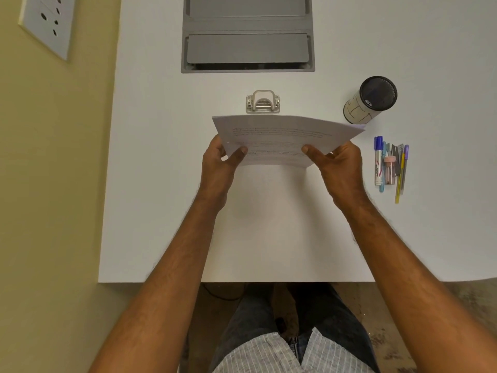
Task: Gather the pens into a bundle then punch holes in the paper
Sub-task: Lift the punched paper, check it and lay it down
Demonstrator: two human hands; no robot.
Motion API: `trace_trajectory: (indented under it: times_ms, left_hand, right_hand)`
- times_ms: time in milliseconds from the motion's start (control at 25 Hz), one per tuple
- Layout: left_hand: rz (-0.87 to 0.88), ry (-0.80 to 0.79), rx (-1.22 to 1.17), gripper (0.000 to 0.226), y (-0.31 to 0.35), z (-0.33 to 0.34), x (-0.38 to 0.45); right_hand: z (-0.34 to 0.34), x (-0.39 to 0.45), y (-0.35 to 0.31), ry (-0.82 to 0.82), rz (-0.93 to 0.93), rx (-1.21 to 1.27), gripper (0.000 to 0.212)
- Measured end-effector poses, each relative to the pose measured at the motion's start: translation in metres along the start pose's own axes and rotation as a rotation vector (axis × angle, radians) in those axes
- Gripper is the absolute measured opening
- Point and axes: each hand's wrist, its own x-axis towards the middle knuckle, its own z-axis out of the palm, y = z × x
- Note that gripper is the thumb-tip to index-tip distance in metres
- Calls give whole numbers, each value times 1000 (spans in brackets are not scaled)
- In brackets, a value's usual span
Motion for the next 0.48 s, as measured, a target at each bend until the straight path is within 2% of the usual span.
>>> trace_trajectory:
  times_ms: [200,480]
  left_hand:
    - [21,24,14,24,5,0,1]
    - [25,9,47,31,4,0,2]
  right_hand:
    - [-3,2,-4,38,-5,5,43]
    - [0,7,-1,7,-6,0,46]
